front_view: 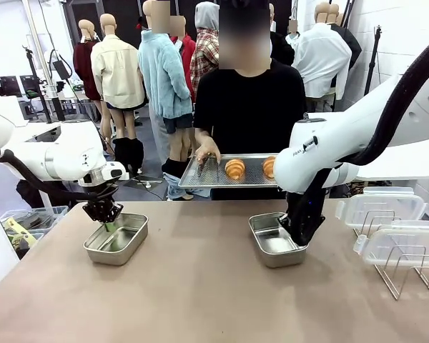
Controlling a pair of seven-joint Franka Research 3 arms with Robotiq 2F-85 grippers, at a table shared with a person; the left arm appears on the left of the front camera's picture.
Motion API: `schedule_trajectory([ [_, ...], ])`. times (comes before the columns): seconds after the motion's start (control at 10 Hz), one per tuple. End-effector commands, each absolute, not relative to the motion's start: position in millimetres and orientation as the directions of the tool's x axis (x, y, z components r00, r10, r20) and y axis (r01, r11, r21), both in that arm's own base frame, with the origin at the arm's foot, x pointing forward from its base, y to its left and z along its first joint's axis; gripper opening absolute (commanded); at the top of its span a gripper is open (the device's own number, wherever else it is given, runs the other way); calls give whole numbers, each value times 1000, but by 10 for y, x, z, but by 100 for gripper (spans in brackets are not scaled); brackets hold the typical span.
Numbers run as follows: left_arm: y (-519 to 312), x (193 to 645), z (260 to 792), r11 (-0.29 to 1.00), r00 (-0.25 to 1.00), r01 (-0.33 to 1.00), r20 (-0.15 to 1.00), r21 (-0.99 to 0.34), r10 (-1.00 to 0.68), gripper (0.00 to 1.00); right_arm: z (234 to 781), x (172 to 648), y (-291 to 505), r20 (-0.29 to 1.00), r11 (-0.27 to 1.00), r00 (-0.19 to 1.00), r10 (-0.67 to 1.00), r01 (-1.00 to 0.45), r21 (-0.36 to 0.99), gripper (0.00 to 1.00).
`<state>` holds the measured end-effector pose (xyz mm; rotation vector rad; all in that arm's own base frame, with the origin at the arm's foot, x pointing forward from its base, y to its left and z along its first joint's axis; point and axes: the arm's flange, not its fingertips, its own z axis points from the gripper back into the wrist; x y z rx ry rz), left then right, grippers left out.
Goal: Place the bread in airtight containers.
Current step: Lift both Airtight Container, then once an object is inside an Airtight Container , place the container in the center of the table.
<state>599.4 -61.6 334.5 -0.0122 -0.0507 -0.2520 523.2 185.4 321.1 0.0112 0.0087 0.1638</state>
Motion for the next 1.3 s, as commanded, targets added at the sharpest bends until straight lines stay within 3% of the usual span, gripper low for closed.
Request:
schedule_trajectory([
  [0.0,-582,5906,3470,967,967,251,58,-54,-248,0,3215,5306,1920,-76,991,990,118,-122,-51,0],
  [0.1,-576,5880,3496,965,966,256,57,-64,-252,0,3211,5232,1854,-8,987,987,163,-163,12,0],
  [0.2,-617,5981,3369,969,968,245,53,-14,-244,0,3211,5232,1854,-8,987,987,163,-163,12,0],
  [1.0,-626,5963,3331,970,969,243,45,-26,-242,0,3211,5232,1854,-8,987,987,163,-163,12,0],
  [1.1,-730,5796,3592,986,986,160,36,37,-162,0,3234,5243,1865,-25,988,987,156,-156,1,0],
  [1.2,-829,5705,3837,992,991,117,64,35,-119,0,3594,5115,1795,58,991,990,130,-132,39,0],
])
